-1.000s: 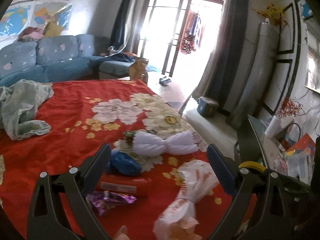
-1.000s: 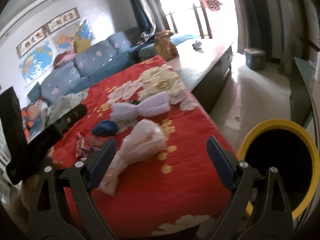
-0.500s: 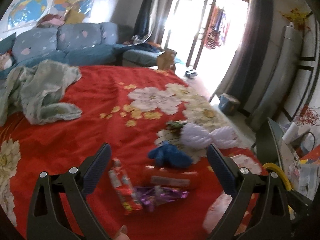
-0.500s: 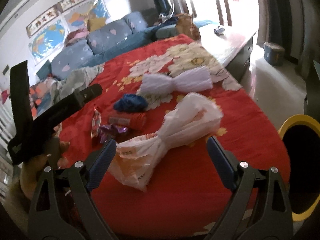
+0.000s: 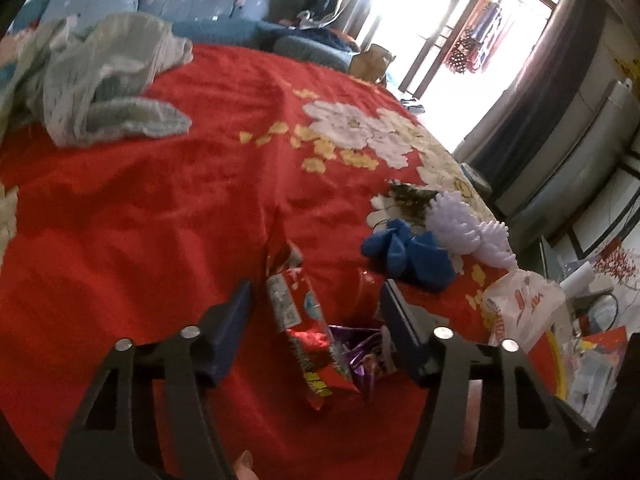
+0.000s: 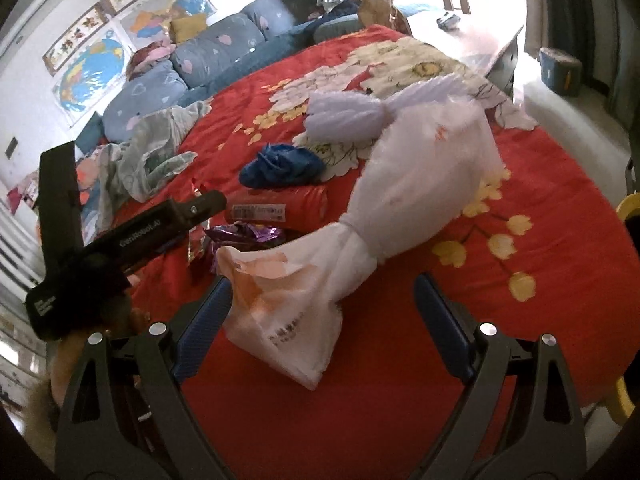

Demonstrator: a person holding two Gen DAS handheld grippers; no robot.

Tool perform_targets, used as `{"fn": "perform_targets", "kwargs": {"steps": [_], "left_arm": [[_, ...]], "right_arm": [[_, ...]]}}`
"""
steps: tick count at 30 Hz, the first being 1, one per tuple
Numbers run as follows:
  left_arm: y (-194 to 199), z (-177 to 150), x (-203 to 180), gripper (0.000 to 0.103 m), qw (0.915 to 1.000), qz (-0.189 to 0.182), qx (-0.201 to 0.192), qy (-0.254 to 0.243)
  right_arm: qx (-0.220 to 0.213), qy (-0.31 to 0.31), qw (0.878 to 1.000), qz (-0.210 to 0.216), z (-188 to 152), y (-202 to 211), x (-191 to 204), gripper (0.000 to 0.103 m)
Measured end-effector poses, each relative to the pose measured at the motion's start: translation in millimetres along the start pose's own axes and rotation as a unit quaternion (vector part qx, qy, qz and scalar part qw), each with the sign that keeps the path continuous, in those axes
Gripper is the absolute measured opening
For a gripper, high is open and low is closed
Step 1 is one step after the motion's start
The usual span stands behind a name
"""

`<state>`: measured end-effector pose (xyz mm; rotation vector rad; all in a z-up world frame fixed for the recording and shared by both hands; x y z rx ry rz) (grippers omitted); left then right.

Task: Collect trash
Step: 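Grasp the red snack wrapper with the left tool while the right tool grasps the white plastic bag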

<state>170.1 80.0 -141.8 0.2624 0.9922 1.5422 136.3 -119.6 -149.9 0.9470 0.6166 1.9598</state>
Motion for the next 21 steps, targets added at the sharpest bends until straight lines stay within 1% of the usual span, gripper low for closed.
{"fn": "perform_targets", "kwargs": {"steps": [2, 4, 5, 6, 7, 8, 9, 11, 12, 13, 18, 21], "left_arm": [[-2, -1, 5, 0.055, 0.9999, -0.005, 0.005, 0.010], [-4, 0, 9, 0.053, 0.9998, -0.012, 0.007, 0.018], [-4, 0, 9, 0.051, 0.9996, -0.016, 0.008, 0.022], [-4, 0, 9, 0.049, 0.9995, -0.018, 0.009, 0.025], [-6, 0, 10, 0.042, 0.9994, -0.019, 0.010, 0.026], [-7, 0, 10, 0.035, 0.9994, -0.019, 0.013, 0.028], [-9, 0, 12, 0.032, 0.9992, -0.019, 0.016, 0.030], [-11, -1, 15, 0.026, 0.9988, -0.022, 0.020, 0.038], [-12, -2, 17, 0.022, 0.9986, -0.024, 0.021, 0.043], [-12, -1, 18, 0.022, 0.9981, -0.029, 0.022, 0.049], [-3, 4, 16, 0.020, 0.9982, -0.036, 0.011, 0.046], [9, 13, 8, 0.020, 0.9986, -0.038, -0.010, 0.034]], "right_arm": [[0.007, -0.006, 1.000, 0.012, -2, -5, 1, 0.079], [0.017, -0.011, 0.999, 0.028, -6, -10, 1, 0.071], [0.017, -0.013, 0.999, 0.034, -7, -10, 1, 0.068], [0.017, -0.013, 0.999, 0.041, -8, -9, 2, 0.063], [0.016, -0.009, 0.999, 0.049, -8, -8, 4, 0.054], [0.016, -0.006, 0.998, 0.055, -8, -7, 6, 0.050], [0.015, -0.002, 0.998, 0.059, -8, -6, 8, 0.043], [0.013, 0.008, 0.998, 0.057, -7, -3, 10, 0.040], [0.012, 0.009, 0.998, 0.057, -7, -2, 10, 0.035], [0.010, 0.008, 0.998, 0.056, -7, -1, 9, 0.032], [-0.010, 0.022, 0.999, 0.046, -1, 11, 5, 0.030], [-0.027, 0.031, 0.998, 0.042, 5, 22, 3, 0.029]]}}
Point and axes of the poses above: each gripper's, at about its wrist camera, not at the fingertips, and y roughly against the way its jaws point, x to its left, z to its top, the point moved 6 cm from there along -y, roughly the way its jaws point
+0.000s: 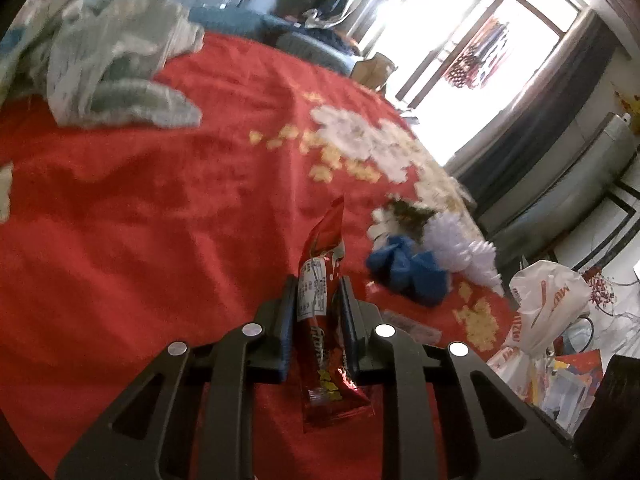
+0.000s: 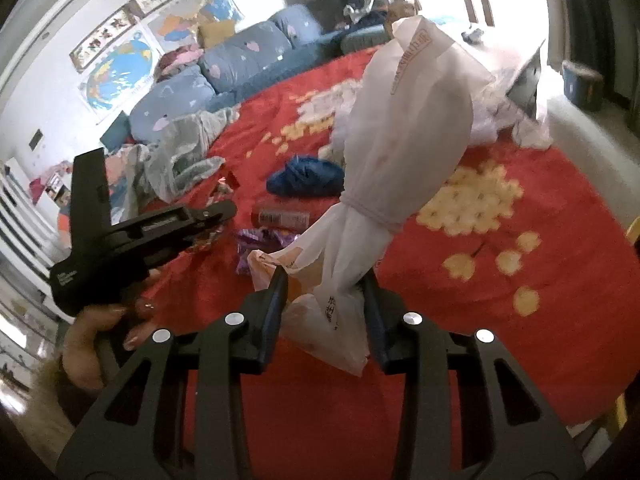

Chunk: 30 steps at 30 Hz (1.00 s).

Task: Collect trash
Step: 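Grasp the red snack wrapper with the left tool while the right tool grasps the white plastic bag, then carry the red wrapper and white bag over the yellow bin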

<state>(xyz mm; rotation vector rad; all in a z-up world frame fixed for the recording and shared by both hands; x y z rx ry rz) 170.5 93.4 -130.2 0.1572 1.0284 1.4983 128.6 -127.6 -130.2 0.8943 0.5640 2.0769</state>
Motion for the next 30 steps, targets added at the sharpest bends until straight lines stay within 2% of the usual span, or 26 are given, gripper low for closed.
{"fn": "perform_targets", "kwargs": {"steps": [5, 13, 21, 30], "left_arm": [[24, 11, -21, 0.020, 0.9990, -0.012, -0.033, -0.028], [48, 14, -56, 0.020, 0.9953, -0.038, -0.059, -0.067], [57, 4, -80, 0.020, 0.9922, -0.062, -0.057, -0.091], [55, -15, -115, 0.020, 0.9868, -0.096, -0.040, -0.124]], "right_arm": [[-0.025, 0.014, 1.000, -0.007, 14, 18, -4, 0.029], [-0.054, 0.026, 0.998, -0.022, 31, 42, -16, 0.029], [-0.072, 0.019, 0.997, -0.034, 43, 62, -37, 0.029], [-0.091, 0.002, 0.993, -0.071, 48, 87, -65, 0.029]]}}
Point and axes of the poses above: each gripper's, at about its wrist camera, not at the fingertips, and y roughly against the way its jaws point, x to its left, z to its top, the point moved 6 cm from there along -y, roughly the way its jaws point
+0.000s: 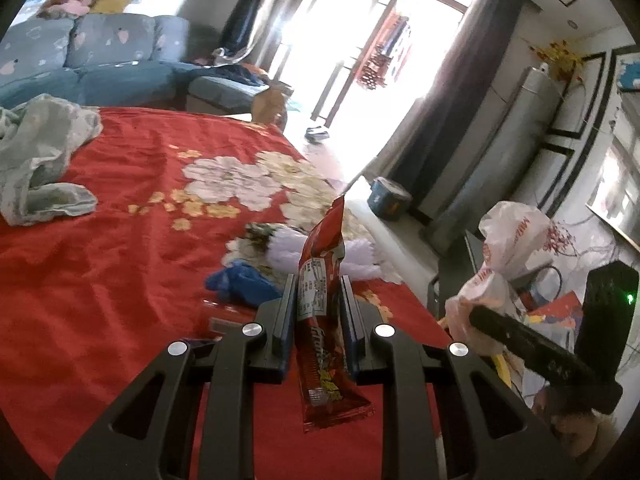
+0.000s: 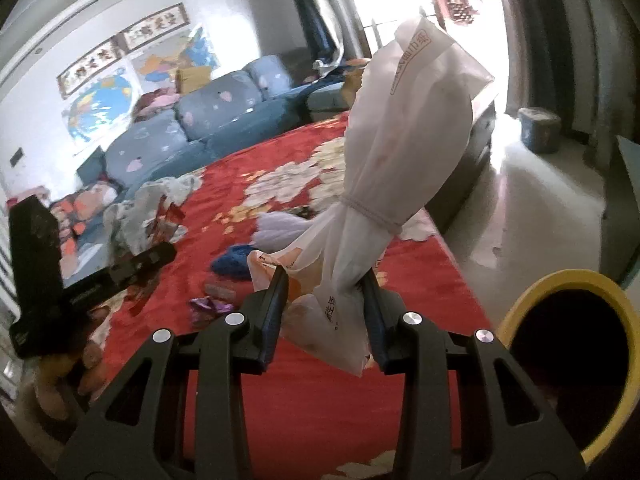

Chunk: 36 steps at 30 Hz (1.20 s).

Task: Collect trash
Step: 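Carry the red wrapper and white bag over the yellow bin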

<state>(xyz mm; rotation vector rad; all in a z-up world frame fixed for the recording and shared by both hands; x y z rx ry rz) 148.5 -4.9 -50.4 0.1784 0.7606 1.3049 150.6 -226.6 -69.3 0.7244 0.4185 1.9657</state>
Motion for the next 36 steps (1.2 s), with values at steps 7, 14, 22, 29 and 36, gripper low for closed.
{"fn": "perform_targets", "kwargs": {"steps": [7, 14, 22, 29, 36], "left_arm": [[-5, -8, -24, 0.020, 0.9995, -0.021, 0.010, -0.023], [-10, -15, -47, 0.020, 0.9981, -0.037, 0.019, -0.046], [-20, -27, -78, 0.020, 0.9950, -0.060, 0.032, -0.073], [-30, -37, -103, 0.020, 0.9913, -0.075, 0.043, -0.099], [-43, -52, -128, 0.020, 0.9858, -0.091, 0.061, -0.127]], "right_arm": [[-0.004, -0.017, 0.999, -0.036, 1, 9, -24, 0.029], [-0.007, -0.034, 0.998, -0.059, -3, 18, -42, 0.029], [-0.013, -0.052, 0.996, -0.075, -6, 25, -60, 0.030], [-0.018, -0.076, 0.993, -0.088, -10, 33, -84, 0.030], [-0.021, -0.106, 0.988, -0.110, -15, 42, -115, 0.030]]}}
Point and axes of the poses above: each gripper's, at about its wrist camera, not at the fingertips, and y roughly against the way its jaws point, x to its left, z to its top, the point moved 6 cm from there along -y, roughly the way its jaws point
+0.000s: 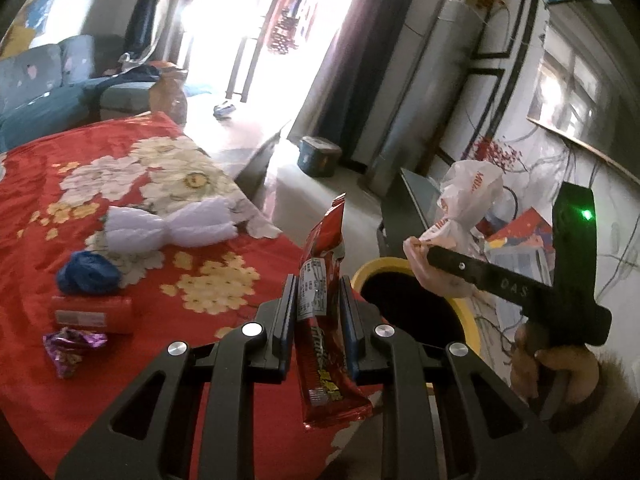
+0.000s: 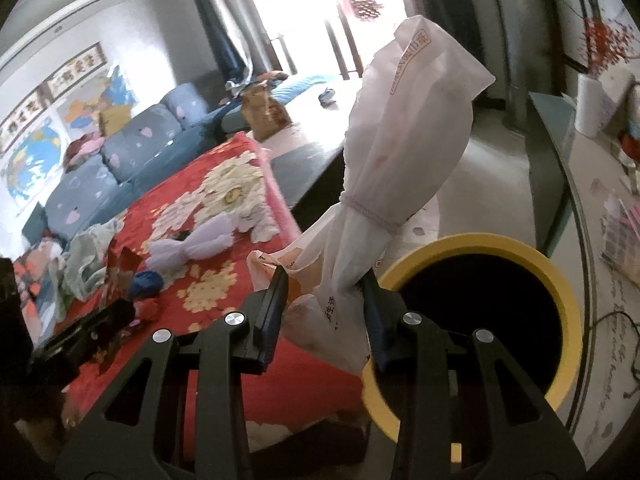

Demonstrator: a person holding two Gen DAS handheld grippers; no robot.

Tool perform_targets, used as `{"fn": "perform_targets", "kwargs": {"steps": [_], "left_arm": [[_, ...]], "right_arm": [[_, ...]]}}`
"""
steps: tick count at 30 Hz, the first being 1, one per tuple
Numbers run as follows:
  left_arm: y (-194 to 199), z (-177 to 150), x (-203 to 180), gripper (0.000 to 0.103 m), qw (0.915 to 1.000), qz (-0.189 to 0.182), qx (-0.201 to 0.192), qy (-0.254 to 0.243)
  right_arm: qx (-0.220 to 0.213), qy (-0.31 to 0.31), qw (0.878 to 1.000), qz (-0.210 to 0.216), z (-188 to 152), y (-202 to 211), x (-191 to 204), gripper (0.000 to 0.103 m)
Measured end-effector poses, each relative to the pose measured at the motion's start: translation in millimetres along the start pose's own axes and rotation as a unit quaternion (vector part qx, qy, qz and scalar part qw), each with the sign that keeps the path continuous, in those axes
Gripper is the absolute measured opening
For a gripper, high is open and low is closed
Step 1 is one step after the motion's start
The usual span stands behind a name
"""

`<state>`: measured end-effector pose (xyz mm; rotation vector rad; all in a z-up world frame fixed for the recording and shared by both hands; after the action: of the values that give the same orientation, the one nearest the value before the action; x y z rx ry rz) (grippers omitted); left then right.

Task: Collect trash
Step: 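Carry the red wrapper and white bag over the yellow bin, then open both tools to drop the wrapper and bag into the bin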

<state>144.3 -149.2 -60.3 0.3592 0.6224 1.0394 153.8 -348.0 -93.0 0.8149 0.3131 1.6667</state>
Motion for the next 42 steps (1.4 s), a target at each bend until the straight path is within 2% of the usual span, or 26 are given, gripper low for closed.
{"fn": "perform_targets", "kwargs": {"steps": [22, 42], "left_arm": [[-46, -14, -59, 0.020, 0.9968, -0.035, 0.035, -0.063], [-93, -33, -97, 0.020, 0.9907, -0.070, 0.070, -0.094]], "right_arm": [[0.030, -0.058, 0.996, -0.064, -17, -9, -76, 0.030], [0.070, -0.097, 0.989, -0.084, -47, -18, -121, 0.030]]}}
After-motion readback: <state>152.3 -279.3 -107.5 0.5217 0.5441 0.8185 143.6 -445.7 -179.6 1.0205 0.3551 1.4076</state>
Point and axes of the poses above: each gripper's, at about its wrist camera, not at the fingertips, and y roughly against the way its jaws point, x to its left, z to its top, the point moved 6 cm from there along -y, roughly the way its jaws point
